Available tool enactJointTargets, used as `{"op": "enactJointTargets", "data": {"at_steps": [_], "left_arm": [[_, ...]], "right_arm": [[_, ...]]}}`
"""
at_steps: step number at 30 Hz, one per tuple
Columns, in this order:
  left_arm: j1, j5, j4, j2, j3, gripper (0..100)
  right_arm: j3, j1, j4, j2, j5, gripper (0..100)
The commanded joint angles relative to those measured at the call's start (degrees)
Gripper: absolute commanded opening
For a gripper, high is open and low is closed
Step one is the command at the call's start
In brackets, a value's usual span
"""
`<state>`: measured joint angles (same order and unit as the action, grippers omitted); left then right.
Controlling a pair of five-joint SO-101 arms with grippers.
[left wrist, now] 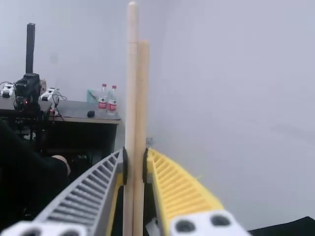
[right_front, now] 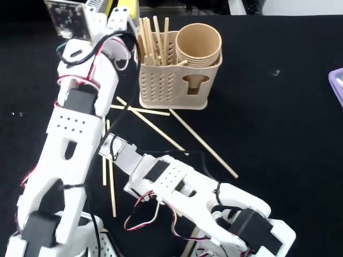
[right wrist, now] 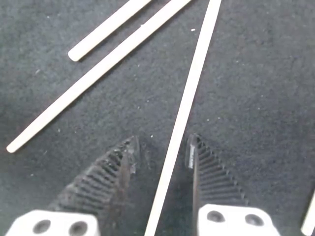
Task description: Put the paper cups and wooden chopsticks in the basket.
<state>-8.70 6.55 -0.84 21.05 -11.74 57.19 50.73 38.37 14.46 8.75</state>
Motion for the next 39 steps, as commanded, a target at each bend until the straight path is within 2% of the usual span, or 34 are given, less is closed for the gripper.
{"op": "enactJointTargets", "data": {"at_steps": [1, 5, 19, 22, 26, 33, 39], "left_arm": [[-0.5, -0.1, -1.5, -2.9, 5.1, 3], [-2.9, -0.1, -1.5, -4.9, 5.4, 3], [-2.6, -0.4, -1.2, -5.1, -1.8, 3], [-2.5, -0.4, -1.2, -5.0, -1.9, 4], [-2.4, 0.0, -1.1, -5.0, -2.3, 10], [-2.2, -0.3, 2.9, -5.0, -0.5, 9], [-2.2, -0.5, 2.8, -3.4, -0.3, 9]], "right_arm": [[-0.3, 1.0, -1.0, 2.8, 0.4, 16.7], [-0.2, 0.9, -1.0, 2.8, 0.4, 16.7], [-0.2, 0.9, -1.0, 2.8, 0.4, 16.7], [-0.2, 0.9, -1.0, 2.8, 0.5, 16.7], [-0.2, 0.8, -1.0, 2.8, 0.5, 16.7], [-0.2, 0.7, -1.0, 2.8, 1.3, 16.7], [0.4, 0.7, -1.1, 2.8, 3.6, 16.7]]}}
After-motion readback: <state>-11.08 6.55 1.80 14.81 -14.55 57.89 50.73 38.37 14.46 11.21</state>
